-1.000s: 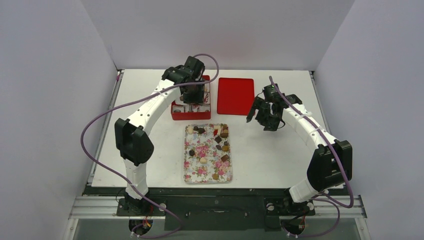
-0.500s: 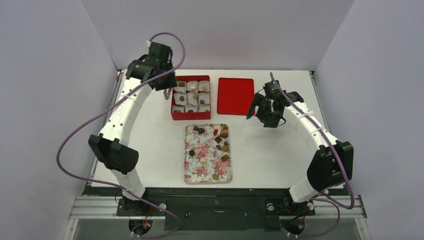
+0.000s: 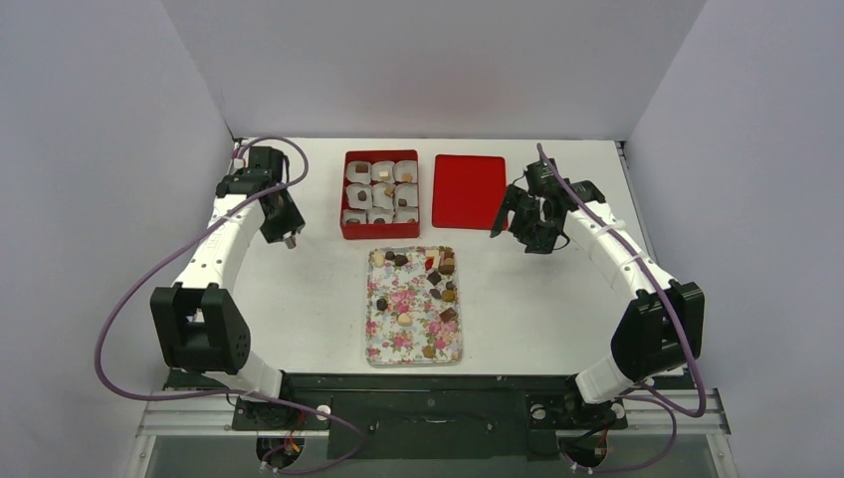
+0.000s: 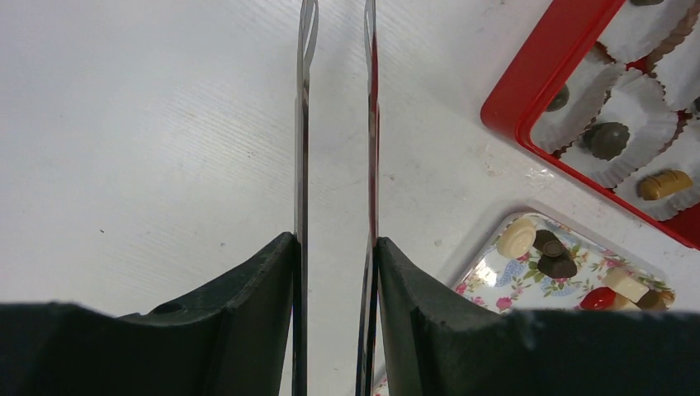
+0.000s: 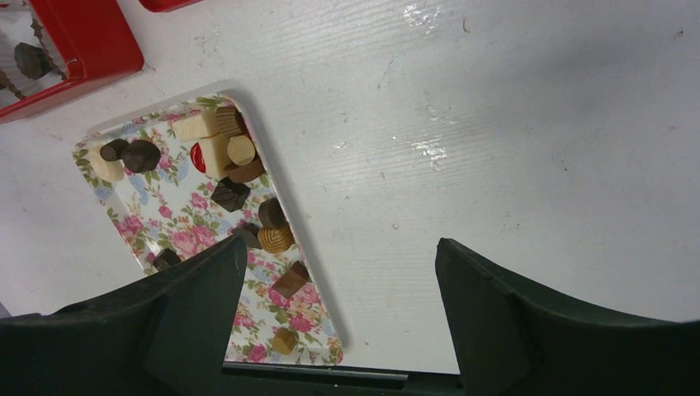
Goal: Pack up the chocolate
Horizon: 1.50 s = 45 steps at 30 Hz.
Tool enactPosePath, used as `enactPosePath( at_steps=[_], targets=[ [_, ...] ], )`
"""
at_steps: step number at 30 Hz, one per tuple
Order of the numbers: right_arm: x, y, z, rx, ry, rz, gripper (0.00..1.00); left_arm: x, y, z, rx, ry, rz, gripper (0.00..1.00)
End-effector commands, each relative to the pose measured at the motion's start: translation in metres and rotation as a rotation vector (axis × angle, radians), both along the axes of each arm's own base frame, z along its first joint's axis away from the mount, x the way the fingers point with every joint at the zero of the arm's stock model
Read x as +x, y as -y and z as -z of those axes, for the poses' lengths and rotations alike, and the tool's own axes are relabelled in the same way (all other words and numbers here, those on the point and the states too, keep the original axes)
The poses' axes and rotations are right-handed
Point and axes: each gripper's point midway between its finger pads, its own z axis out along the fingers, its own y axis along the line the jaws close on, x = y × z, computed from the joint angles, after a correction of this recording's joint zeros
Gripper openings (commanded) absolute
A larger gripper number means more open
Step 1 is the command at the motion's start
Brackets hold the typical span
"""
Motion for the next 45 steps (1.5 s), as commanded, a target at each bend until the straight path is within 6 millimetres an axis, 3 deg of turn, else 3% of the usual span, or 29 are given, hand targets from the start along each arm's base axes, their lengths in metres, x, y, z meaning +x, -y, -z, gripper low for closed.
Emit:
enactPosePath(
  at_steps=[1,7,16,30,37,40,45],
  targets=[
    [0.007,-0.006,-0.025,0.008,0.078,-0.023,0.80,0.024,0.001,-0.006,-0.049,0.125,0.010,0.36],
    [0.005,-0.004,-0.027,0.001,0.090,-0.020,0.80,0.019,-0.001,0.023,-0.053,0.065,0.004,0.37],
    [0.003,-0.002,-0.026,0.001,0.100,-0.006,0.80,-0.008,-0.023,0.061,-0.015,-0.072,-0.075,0.46],
    [0.005,0.001,-0.026,-0.006,0.117,0.019,0.80,-0.021,-0.017,0.114,-0.074,-0.199,-0.076,0.61],
    [0.011,0.000,-0.025,-0.004,0.121,0.028,0.80,-0.024,-0.019,0.117,-0.063,-0.213,-0.064,0.82],
    [0.015,-0.002,-0.026,0.002,0.125,0.031,0.80,-0.020,-0.020,0.110,-0.060,-0.198,-0.053,0.92],
    [0.025,-0.003,-0.028,0.002,0.132,0.045,0.81,-0.013,-0.021,0.088,-0.053,-0.151,-0.041,0.97]
  ],
)
